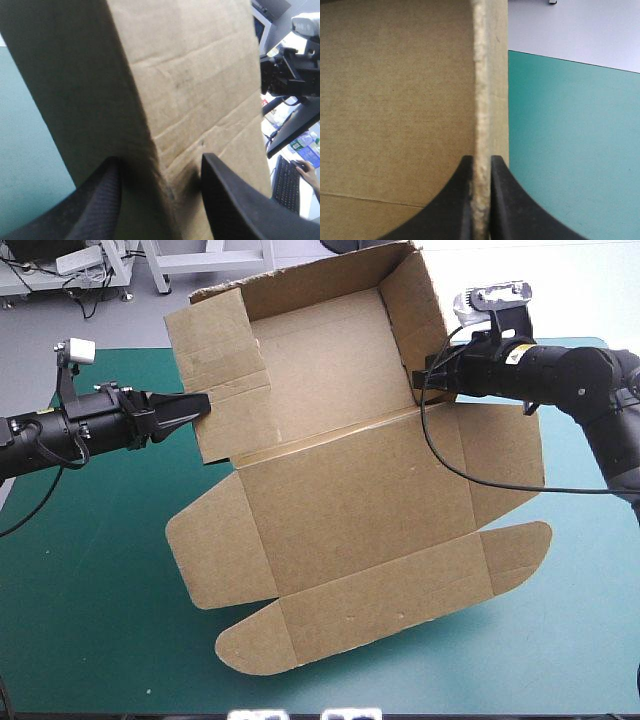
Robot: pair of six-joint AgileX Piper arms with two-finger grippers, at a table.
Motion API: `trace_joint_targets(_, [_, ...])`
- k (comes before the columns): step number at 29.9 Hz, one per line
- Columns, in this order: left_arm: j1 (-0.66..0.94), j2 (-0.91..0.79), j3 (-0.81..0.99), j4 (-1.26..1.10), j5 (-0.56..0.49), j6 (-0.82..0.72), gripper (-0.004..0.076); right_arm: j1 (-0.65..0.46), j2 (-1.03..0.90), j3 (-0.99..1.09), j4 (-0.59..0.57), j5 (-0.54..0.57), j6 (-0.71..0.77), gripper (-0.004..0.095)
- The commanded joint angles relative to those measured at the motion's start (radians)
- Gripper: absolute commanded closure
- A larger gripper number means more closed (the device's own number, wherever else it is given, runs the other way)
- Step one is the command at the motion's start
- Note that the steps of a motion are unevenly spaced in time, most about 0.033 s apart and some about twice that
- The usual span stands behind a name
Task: Fold the box
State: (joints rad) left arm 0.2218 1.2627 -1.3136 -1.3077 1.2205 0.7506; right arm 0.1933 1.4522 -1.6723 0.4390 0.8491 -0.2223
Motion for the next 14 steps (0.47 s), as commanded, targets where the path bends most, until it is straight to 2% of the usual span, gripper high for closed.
trace_joint_targets(1, [-0.006, -0.027, -0.026, -0.049, -0.051, -0.003, 0.0364, 0.026, -0.036, -0.031, 0.055, -0.078, 0.007, 0.0906])
trace_joint_targets(4, [-0.006, -0.027, -0.026, -0.039, -0.084, -0.033, 0.0368, 0.074, -0.036, -0.031, 0.044, -0.097, 0.023, 0.0906])
trace_joint_targets(9, [-0.006, -0.027, -0.026, -0.030, -0.078, -0.034, 0.0368, 0.160, -0.036, -0.031, -0.058, -0.143, 0.110, 0.0906])
trace_joint_targets(14, [-0.006, -0.027, -0.026, 0.032, -0.127, -0.061, 0.0399, 0.236, -0.036, -0.031, -0.117, -0.152, 0.169, 0.0906])
